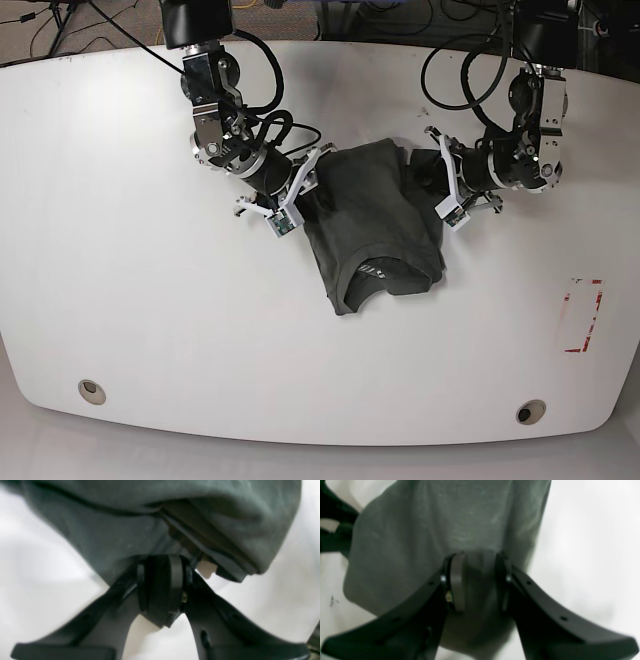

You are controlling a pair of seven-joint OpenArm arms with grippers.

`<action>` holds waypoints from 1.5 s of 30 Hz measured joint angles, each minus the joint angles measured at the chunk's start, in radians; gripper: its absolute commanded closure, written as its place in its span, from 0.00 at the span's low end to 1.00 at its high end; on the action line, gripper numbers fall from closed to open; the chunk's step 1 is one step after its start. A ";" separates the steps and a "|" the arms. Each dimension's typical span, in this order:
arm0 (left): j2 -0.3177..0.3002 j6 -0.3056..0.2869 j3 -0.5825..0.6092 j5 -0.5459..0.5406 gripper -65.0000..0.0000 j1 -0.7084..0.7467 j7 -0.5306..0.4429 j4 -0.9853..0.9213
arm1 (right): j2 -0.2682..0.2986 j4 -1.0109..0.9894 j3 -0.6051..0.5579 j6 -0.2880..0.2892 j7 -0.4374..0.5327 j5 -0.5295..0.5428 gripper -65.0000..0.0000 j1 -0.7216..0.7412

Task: Layout the t-shirt on the table in an organized manner, then fold the t-shirt properly
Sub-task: 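Lift the bundle with both grippers and fold it over onto itself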

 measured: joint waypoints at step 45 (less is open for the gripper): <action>0.110 0.008 -0.043 -0.008 0.84 0.012 0.050 0.039 | -0.074 -0.036 -0.102 -0.001 0.017 -0.001 0.73 -0.009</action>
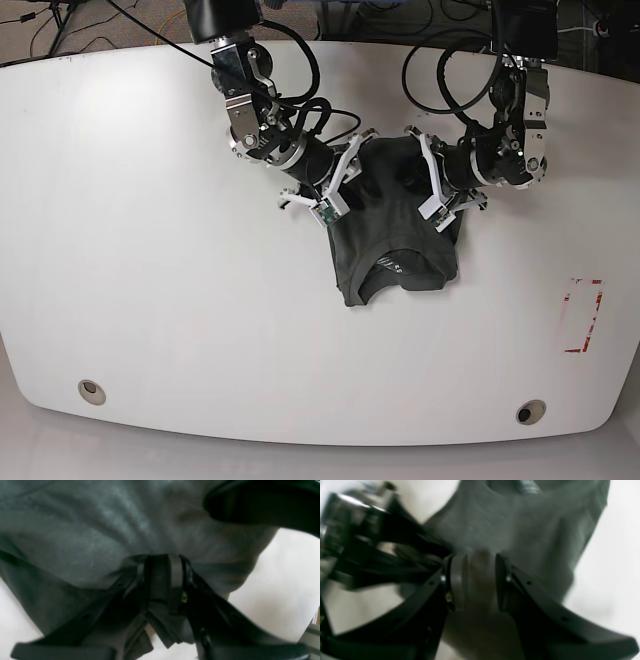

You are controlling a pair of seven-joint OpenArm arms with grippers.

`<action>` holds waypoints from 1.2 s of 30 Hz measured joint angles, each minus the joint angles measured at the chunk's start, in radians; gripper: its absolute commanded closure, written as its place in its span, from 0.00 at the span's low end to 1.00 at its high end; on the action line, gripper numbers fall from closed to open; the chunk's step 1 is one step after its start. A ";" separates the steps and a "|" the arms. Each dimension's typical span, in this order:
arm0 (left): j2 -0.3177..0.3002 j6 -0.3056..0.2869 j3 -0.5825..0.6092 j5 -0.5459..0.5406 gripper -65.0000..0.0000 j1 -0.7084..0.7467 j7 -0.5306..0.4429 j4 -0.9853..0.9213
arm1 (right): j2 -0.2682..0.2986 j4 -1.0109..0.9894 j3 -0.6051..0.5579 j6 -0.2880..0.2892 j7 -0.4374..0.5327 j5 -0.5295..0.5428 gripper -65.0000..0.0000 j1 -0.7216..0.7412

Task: Layout the t-shirt on the table in an organized manner, then fold the t-shirt properly
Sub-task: 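Lift the bundle with both grippers and fold it over onto itself, then release the right gripper and grasp the folded shirt with the left gripper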

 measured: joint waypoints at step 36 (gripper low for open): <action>0.111 0.117 0.026 0.189 0.84 -0.098 -0.108 0.288 | 0.025 0.337 0.140 0.002 -0.209 0.002 0.73 -0.039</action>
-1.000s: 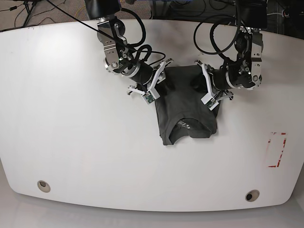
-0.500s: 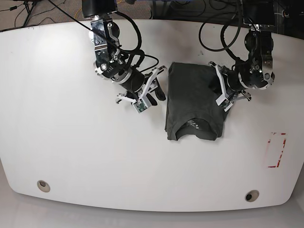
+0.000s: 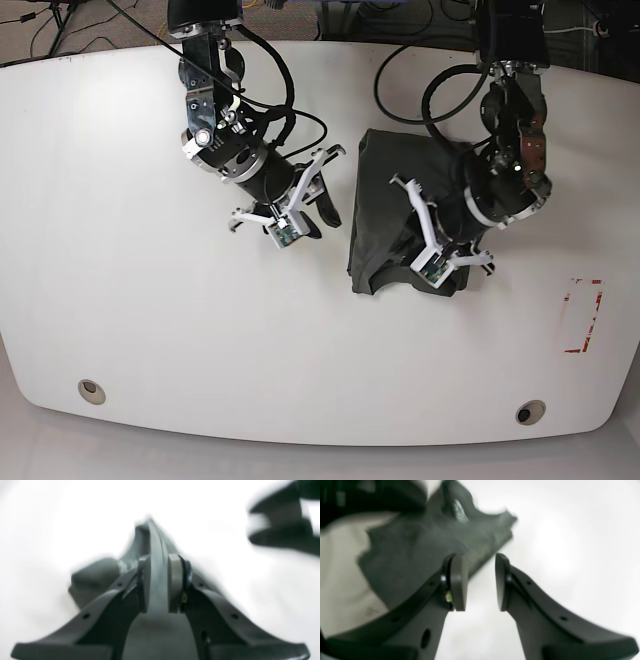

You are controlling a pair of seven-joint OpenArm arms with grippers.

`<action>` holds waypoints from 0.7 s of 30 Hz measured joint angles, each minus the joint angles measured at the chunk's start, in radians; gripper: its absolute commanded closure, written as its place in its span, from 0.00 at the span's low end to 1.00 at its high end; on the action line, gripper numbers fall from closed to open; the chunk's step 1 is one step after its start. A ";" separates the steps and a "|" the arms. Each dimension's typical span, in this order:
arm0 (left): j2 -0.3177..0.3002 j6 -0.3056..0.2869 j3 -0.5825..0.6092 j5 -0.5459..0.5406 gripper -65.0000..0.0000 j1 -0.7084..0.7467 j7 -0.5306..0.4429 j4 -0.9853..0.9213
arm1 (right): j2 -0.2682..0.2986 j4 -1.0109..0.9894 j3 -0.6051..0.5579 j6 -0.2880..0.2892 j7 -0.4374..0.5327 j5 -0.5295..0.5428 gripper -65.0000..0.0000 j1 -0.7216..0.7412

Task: Layout the t-shirt on the table in an organized manner, then fold the t-shirt properly
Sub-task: 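Release the right gripper and grasp the folded shirt with the left gripper, then drag the folded shirt with the left gripper to the table's edge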

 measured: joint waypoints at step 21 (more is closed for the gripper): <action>0.076 0.582 0.201 0.372 0.84 0.031 -0.751 -0.610 | -0.002 0.004 0.128 0.006 0.004 -0.002 0.73 -0.034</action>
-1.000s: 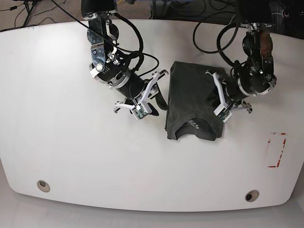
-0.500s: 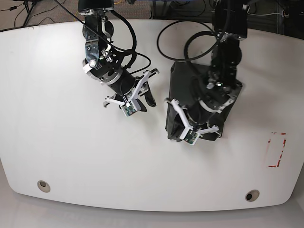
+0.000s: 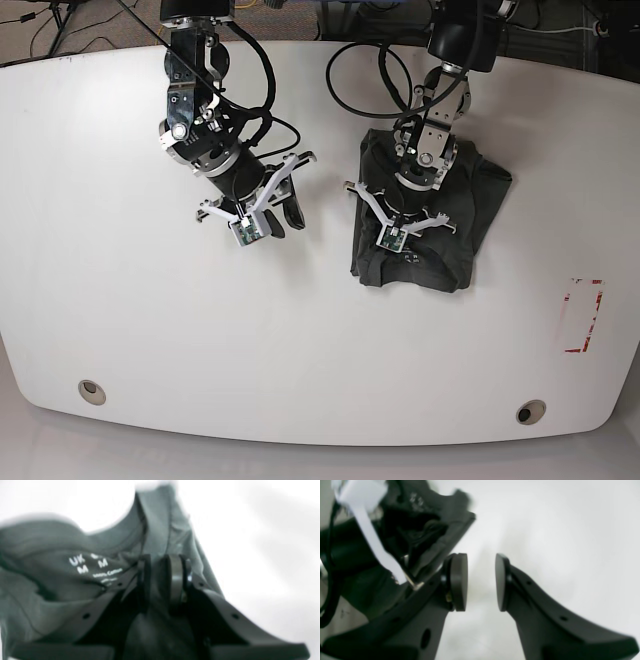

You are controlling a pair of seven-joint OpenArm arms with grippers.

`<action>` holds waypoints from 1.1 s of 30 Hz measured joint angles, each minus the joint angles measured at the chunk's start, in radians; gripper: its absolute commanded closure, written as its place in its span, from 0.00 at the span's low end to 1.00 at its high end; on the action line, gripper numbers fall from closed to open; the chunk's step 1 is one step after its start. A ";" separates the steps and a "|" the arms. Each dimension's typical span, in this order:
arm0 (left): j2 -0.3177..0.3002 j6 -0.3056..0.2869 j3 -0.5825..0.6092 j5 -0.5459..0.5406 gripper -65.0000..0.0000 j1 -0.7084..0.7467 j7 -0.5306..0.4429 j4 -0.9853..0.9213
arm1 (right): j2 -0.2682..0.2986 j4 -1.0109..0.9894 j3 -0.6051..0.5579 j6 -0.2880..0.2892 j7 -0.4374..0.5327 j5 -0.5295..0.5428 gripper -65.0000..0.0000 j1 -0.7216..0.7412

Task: Layout the t-shirt on the table in an organized manner, then fold the t-shirt properly
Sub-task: 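Drag the folded shirt with the left gripper to the table's edge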

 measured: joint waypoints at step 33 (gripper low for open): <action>-0.486 -0.330 -0.277 -0.081 0.84 0.042 -0.371 -0.292 | -0.001 0.000 0.061 0.004 -0.003 0.003 0.73 -0.021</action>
